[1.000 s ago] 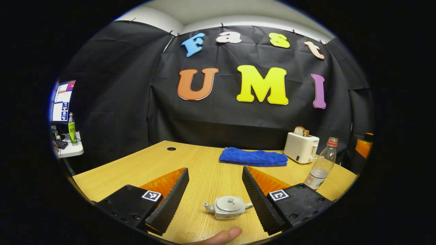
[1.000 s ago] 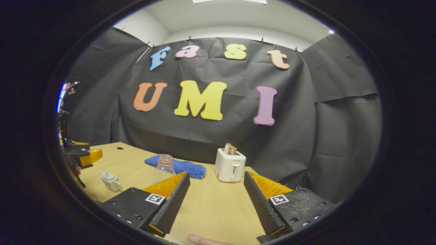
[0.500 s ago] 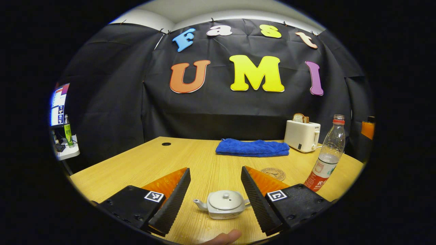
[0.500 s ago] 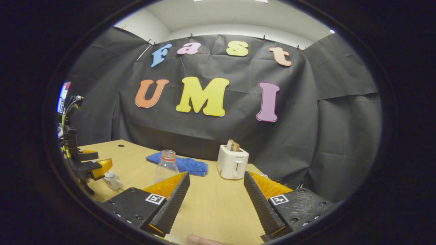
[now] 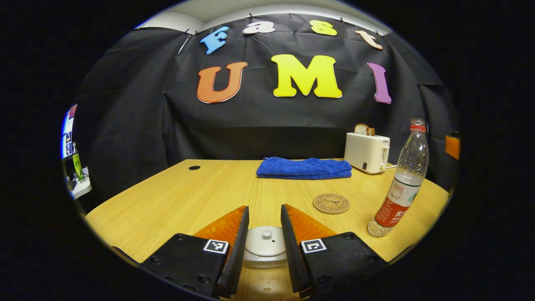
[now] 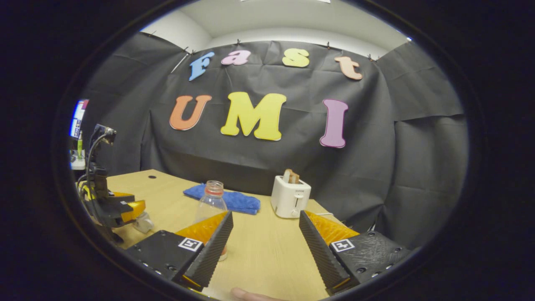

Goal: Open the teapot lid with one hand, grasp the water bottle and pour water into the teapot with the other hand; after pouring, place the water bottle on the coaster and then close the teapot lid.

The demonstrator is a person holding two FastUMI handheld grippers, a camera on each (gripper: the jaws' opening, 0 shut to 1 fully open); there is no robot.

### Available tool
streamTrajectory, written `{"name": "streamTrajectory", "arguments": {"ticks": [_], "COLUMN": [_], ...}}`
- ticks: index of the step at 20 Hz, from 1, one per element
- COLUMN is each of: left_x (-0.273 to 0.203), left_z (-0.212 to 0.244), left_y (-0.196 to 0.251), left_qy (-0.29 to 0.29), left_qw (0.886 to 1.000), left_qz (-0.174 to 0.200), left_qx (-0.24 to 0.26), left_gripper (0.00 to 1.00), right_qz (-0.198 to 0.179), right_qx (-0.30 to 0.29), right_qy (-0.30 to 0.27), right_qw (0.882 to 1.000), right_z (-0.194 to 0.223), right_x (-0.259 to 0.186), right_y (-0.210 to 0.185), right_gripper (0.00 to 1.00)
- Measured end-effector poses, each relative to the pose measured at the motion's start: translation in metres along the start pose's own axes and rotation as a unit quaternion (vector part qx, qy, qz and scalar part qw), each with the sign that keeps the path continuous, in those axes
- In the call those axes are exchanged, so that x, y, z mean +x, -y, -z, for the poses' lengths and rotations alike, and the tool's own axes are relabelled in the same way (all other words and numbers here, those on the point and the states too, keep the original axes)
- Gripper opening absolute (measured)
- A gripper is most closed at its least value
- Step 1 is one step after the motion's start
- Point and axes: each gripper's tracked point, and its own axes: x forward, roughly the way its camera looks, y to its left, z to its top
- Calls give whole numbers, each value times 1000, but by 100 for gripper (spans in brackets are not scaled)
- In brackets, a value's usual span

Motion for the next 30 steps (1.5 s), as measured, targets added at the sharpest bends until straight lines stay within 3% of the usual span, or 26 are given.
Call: {"name": "streamTrajectory", "arguments": {"ticks": [4,12,20,23,26,30], "left_x": [4,4,-13,-28,-41,-59], "left_z": [4,0,-19,-36,-48,-62], "left_y": [-3,-4,-16,-14,-20,-30], "left_qy": [-5,3,0,7,10,4], "left_qw": [1000,1000,1000,999,1000,1000], "left_qz": [0,4,1,13,10,14], "left_qx": [4,-7,-28,-41,-21,-13], "left_gripper": [29,8,4,4,4,4], "right_qz": [-3,-22,-93,-96,-98,-67], "right_qx": [-2,-10,45,50,51,42], "right_qy": [-2,-14,-33,-37,-44,-27], "right_qw": [1000,1000,994,993,993,997], "right_z": [3,16,36,47,58,56], "right_x": [2,6,7,16,28,48], "right_y": [-5,-22,-75,-87,-98,-93], "right_gripper": [98,98,98,96,96,97]}}
